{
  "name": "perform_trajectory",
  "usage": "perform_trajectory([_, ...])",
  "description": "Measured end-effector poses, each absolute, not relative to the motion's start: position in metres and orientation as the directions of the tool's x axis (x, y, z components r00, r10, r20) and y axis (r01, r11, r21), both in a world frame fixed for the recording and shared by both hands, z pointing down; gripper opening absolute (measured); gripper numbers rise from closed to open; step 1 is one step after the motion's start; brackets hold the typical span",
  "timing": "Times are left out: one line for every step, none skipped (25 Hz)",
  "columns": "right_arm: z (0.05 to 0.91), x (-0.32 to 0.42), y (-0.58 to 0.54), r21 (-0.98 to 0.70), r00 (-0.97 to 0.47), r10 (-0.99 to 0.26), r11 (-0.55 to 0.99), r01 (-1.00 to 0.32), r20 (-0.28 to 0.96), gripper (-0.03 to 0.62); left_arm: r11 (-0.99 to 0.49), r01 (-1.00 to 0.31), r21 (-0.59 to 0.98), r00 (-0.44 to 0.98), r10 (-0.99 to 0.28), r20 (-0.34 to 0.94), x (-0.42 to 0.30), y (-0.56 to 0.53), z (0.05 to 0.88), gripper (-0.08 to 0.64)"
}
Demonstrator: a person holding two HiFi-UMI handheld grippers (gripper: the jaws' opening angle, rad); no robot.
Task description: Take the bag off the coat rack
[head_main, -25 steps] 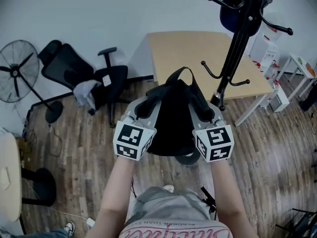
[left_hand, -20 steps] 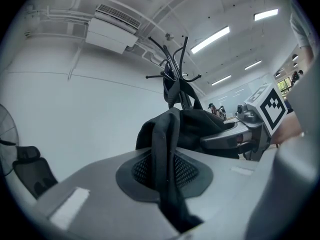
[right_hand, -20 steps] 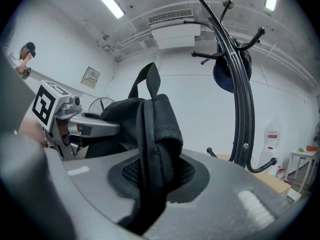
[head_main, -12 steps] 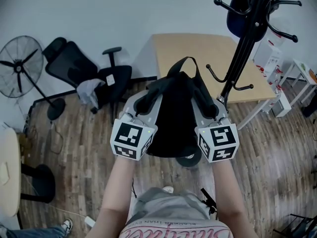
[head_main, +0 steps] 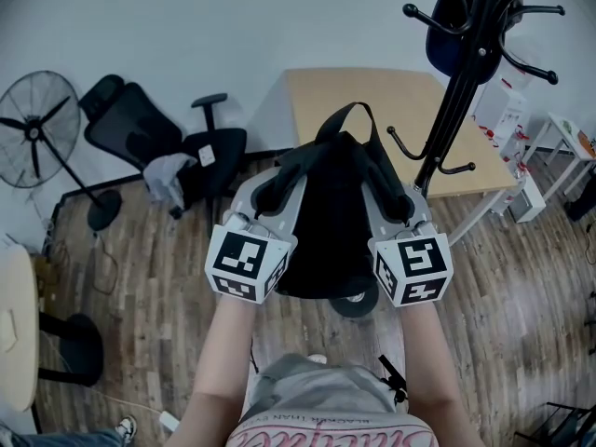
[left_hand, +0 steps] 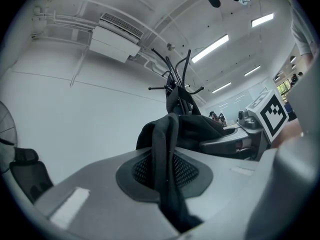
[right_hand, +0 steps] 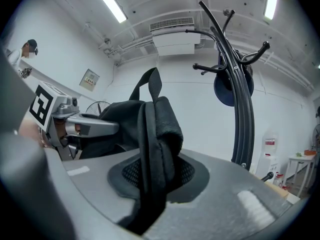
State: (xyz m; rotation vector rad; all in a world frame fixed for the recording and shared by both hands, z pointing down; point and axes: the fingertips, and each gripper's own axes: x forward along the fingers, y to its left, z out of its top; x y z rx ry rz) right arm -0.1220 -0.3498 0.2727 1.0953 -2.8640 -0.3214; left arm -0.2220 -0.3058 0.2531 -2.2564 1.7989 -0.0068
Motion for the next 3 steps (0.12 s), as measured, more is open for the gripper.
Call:
perform_trajectory([0.2716, -0.1221, -0.3504, 0.217, -0.743, -0.669, 0.723, -0.656, -0.020, 0.072, -0.205, -0.958, -0.199, 0.237, -0.959, -0.155, -0.2222, -0.3065, 0.2523, 0.058])
perform_trajectory([0.2706, -0.1222, -0.3510, 0.220, -0.740, -0.672, 0.719, -0.659, -0.020, 0.072, -0.207, -0.958, -0.197, 0.240, -0.958, -0.156, -0.2224, -0.3072, 0.2515, 0.058])
perform_trajectory([0.2696, -0.1224, -0.3516, 0.223, -0.737, -0.675, 0.716, -0.662, -0.021, 0.072, -0.210, -0.958, -0.195, 0.241, -0.958, -0.157, -0.2228, -0.3079, 0.2507, 0.058])
